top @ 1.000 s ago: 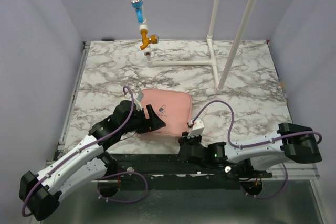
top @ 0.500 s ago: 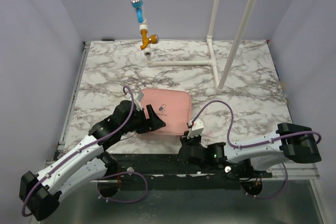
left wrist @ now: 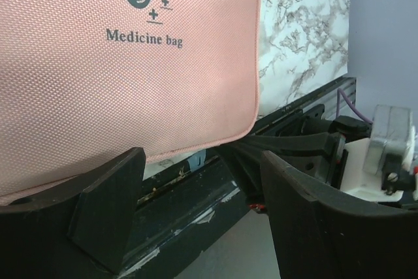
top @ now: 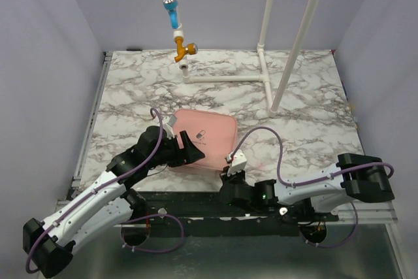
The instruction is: Organize the medicine kit
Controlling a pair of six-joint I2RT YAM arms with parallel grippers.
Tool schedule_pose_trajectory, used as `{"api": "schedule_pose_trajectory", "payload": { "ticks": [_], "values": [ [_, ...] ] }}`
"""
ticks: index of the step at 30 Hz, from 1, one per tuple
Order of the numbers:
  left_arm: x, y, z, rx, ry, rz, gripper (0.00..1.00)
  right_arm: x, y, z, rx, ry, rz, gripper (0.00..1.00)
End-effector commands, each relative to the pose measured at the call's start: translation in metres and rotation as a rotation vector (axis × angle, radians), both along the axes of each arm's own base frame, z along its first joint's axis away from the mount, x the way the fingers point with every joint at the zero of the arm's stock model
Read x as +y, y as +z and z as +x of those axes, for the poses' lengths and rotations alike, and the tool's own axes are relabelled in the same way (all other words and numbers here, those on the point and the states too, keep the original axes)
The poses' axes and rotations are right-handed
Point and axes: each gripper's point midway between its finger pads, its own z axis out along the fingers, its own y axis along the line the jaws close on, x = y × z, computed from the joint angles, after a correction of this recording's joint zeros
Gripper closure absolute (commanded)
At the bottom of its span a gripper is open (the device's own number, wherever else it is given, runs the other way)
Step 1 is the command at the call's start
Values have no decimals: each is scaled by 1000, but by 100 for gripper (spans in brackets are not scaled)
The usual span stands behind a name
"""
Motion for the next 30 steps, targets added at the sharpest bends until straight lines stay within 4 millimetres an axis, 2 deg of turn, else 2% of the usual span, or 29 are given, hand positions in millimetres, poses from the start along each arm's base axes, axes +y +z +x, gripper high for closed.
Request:
{"api": "schedule_pose_trajectory", "payload": {
  "ticks": [1, 4, 6, 11, 16, 24, 30],
  "values": [
    [2, 17, 3, -29, 15, 2, 26, 39, 9, -15, -26, 65, 38, 99],
    [4, 19, 0, -16, 18, 4, 26, 54, 6, -21, -30, 77, 25, 99],
    [11, 16, -5, 16, 42, 17, 26, 57, 3, -21, -30, 70, 21, 99],
    [32, -1, -23, 132, 154, 8, 22, 57, 8, -19, -40, 53, 48, 99],
    [37, -16, -38, 215, 214, -87, 19, 65, 15, -19, -57, 78, 53, 99],
    [35, -40, -35, 306, 266, -65, 20, 80, 19, -25, -55, 135, 90, 99],
    [38, -55, -24, 333, 326, -9, 21, 81, 20, -26, -55, 149, 102, 99]
  ]
}}
